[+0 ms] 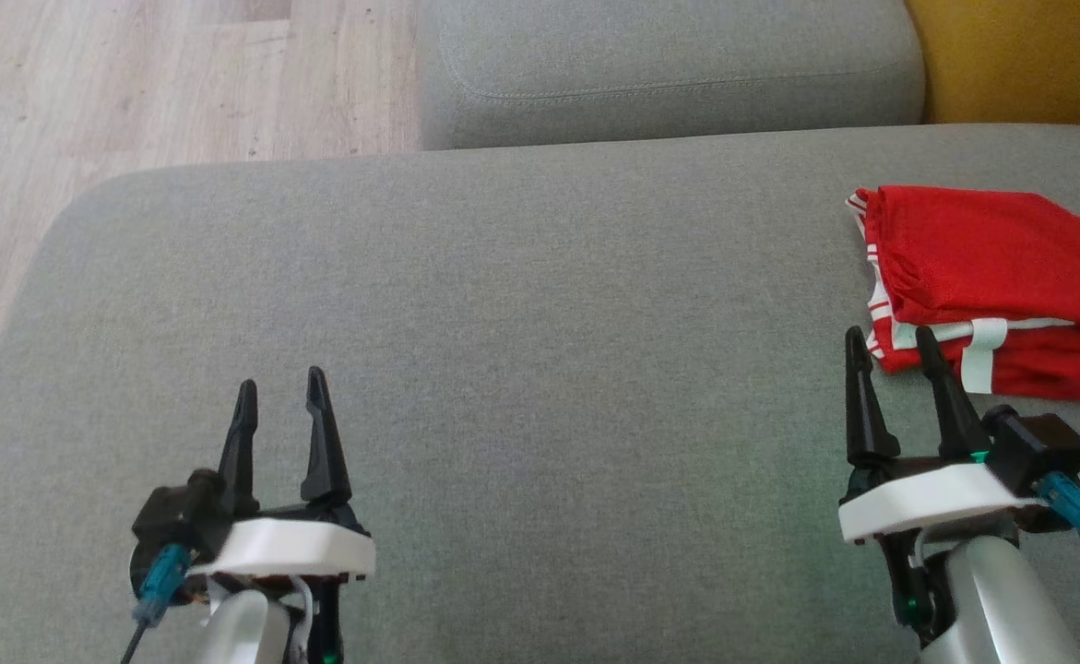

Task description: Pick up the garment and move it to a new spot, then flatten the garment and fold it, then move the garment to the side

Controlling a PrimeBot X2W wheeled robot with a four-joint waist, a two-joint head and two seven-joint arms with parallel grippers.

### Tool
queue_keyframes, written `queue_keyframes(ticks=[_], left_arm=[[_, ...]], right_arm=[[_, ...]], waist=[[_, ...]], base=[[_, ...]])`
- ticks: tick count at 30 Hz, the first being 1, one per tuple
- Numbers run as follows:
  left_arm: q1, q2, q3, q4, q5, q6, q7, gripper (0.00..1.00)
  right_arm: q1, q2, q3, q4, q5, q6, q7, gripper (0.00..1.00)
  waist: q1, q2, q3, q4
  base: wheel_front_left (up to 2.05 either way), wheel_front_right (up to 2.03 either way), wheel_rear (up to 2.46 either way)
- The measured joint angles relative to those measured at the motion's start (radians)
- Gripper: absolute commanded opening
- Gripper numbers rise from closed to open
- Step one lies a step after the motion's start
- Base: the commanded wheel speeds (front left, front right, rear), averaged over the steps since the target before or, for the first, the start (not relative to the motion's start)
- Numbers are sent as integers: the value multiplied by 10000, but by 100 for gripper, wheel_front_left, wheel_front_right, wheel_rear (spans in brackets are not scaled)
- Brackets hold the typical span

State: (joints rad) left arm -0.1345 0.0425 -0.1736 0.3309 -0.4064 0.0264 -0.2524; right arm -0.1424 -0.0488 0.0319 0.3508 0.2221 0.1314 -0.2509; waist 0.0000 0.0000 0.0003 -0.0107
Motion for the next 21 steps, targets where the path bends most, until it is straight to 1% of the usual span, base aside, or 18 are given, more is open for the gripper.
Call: queue_keyframes(ticks=[4,5,11,21], left_arm=[[-1,0,48,-13,-121,0,0,100],[-1,0,59,-12,-186,2,0,0],[454,-10,59,568,-301,0,142,0],[522,-10,178,529,-1260,-90,414,0]], right_arm=[[0,0,0,2,0,0,0,100],[0,0,2,2,2,0,0,0],[535,12,-10,587,173,0,65,0],[552,13,-109,500,1267,0,362,0]], waist=[[0,0,22,-8],[0,0,29,-15],[1,0,35,-21],[1,0,34,-9]], base=[[0,0,0],[0,0,0],[0,0,0],[0,0,0]])
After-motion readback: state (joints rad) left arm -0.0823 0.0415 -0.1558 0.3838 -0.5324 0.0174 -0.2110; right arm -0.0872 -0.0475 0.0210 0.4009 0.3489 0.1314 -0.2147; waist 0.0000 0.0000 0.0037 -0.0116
